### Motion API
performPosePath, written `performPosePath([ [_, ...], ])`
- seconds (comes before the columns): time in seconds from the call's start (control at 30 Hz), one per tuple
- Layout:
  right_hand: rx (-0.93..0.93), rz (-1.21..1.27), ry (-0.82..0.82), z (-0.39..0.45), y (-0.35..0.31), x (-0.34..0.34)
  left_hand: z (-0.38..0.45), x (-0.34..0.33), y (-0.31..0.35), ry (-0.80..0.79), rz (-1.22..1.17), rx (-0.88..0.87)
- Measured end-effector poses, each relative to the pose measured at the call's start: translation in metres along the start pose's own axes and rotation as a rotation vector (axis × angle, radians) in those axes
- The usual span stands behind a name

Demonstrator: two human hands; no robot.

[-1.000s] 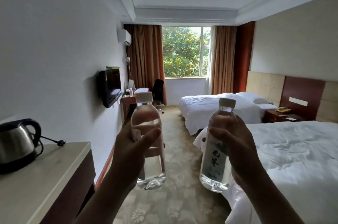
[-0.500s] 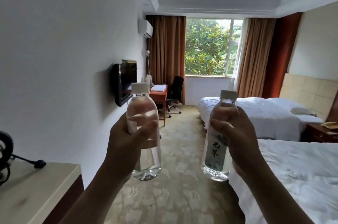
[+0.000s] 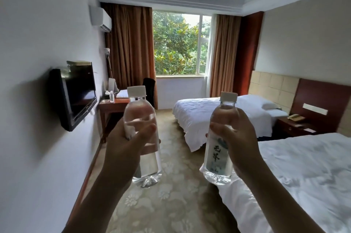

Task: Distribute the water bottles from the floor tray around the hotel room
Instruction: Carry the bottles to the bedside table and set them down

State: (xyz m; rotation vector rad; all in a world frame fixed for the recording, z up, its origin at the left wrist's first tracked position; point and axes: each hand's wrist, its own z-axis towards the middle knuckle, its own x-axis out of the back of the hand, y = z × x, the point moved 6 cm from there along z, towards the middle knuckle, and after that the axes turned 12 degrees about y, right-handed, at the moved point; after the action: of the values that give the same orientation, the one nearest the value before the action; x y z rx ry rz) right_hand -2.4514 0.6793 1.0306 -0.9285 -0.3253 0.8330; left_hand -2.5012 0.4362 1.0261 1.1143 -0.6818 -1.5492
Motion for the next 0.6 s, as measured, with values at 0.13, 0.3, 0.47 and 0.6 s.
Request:
performPosePath([
  [0.13,0.012,0.005,0.003,0.054,0.053,-0.026,0.06,-0.029,-0.05,-0.047,0.019,-0.013],
  [0.3,0.016,0.06,-0.013,0.143,0.134,-0.063,0.153,-0.073,-0.114,-0.044,0.043,-0.039],
  [0.47,0.004,0.085,-0.025,0.242,0.205,-0.105,0.252,-0.115,-0.167,-0.018,0.088,-0.069],
  [0.6,-0.017,0.09,-0.05,0.304,0.249,-0.149,0.322,-0.128,-0.201,0.009,0.073,-0.055],
])
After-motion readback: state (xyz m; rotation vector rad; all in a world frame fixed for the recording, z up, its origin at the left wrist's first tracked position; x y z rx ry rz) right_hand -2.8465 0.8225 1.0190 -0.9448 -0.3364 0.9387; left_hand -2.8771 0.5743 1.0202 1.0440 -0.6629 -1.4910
